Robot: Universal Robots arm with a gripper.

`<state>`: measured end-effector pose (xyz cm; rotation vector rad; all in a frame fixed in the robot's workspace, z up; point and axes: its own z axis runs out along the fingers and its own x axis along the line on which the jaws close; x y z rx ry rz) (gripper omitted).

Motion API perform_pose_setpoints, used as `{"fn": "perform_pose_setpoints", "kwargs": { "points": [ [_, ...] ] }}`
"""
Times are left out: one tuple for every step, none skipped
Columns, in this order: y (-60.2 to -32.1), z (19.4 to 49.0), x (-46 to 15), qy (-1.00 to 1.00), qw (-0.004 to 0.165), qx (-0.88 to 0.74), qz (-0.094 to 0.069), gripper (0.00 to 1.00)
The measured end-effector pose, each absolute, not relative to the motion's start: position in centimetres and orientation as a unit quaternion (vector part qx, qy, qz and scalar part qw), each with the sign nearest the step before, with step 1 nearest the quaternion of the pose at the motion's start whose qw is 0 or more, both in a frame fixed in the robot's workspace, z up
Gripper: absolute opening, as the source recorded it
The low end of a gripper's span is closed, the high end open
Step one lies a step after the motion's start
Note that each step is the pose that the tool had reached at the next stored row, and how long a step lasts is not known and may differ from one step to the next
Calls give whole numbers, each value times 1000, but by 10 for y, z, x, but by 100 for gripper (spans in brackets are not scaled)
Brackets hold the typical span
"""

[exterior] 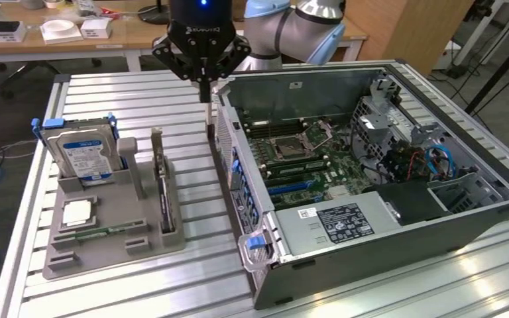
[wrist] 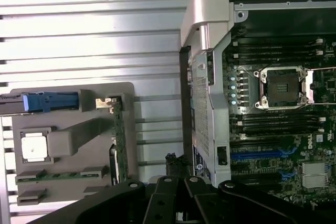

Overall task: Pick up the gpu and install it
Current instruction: 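Reach for the gpu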

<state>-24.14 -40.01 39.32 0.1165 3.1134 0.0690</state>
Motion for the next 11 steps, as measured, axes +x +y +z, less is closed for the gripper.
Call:
{"fn": "perform_pose_setpoints", "kwargs": {
  "points": [
    [-400,393,-243,999,13,37,22,11],
    [-400,393,-244,999,13,37,22,11],
    [-400,393,-246,999,13,37,22,11],
    [-400,393,-247,999,13,37,22,11],
    [-401,393,-249,999,13,37,22,11],
    [-401,393,-250,999,13,37,22,11],
    [-401,393,-251,999,13,37,22,11],
    [-401,393,-253,999,13,37,22,11],
    [-401,393,-254,999,13,37,22,11],
    [-401,393,-256,999,13,37,22,11],
    [-401,393,-257,999,13,37,22,11]
  ]
}}
